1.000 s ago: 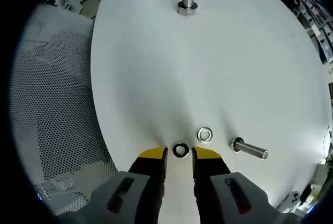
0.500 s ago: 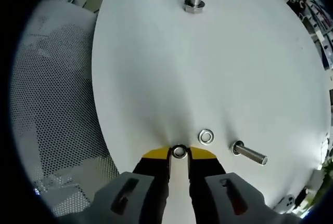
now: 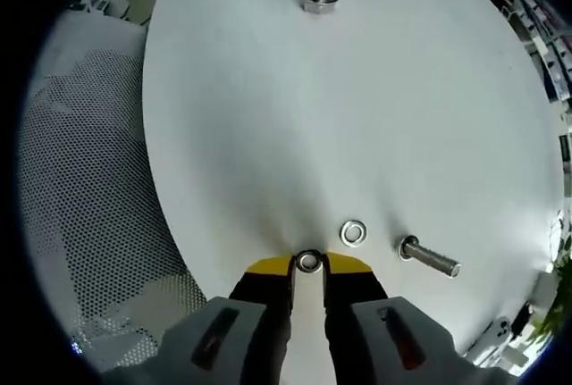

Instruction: Place the washer onto the threaded stud by aligning its center hole with the stud, sliding it down to the base, and recovering from edge contact or off-axis alignment until the washer reaches the visible bottom stop.

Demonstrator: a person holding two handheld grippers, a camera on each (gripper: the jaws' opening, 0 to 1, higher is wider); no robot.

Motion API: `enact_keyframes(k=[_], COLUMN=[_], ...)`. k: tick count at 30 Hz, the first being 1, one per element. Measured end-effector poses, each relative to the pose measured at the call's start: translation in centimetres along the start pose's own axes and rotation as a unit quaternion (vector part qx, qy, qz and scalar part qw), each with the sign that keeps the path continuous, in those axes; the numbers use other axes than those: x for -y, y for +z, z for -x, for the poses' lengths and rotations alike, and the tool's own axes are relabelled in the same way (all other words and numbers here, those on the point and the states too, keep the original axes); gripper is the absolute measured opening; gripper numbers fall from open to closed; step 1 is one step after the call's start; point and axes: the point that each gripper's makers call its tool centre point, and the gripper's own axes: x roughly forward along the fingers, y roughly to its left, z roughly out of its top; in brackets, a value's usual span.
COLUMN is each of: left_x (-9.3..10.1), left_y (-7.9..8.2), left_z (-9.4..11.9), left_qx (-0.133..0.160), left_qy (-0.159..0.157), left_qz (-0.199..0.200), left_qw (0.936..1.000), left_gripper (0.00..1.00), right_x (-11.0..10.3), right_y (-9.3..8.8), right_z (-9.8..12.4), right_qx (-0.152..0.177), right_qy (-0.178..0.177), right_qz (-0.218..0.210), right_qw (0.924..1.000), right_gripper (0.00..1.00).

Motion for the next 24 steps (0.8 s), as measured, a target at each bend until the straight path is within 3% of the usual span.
enact_keyframes(k=[2,7,24], left_x=[0.0,0.0,0.1], left_y=[0.0,0.0,0.1], left_z=[0.0,0.0,0.0], left_qx=[0.0,0.0,0.001], left_qy=[0.0,0.001,-0.002], left_qz=[0.001,0.0,-0.001], left_qw=[1.0,1.0,1.0], left_gripper=[0.31,0.31,0.31], right_x=[0.1,0.1,1.9], right_y=[0.1,0.0,-0.8], right_z=[0.1,0.2,1.7], right_qx=[0.022,0.04,0.064], right_qy=[0.005,0.005,-0.01], right_qz=[-0.019,-0.031,-0.062], right_qw=[0.9996,0.9987,0.996], right_gripper=[0.13,0.13,0.13])
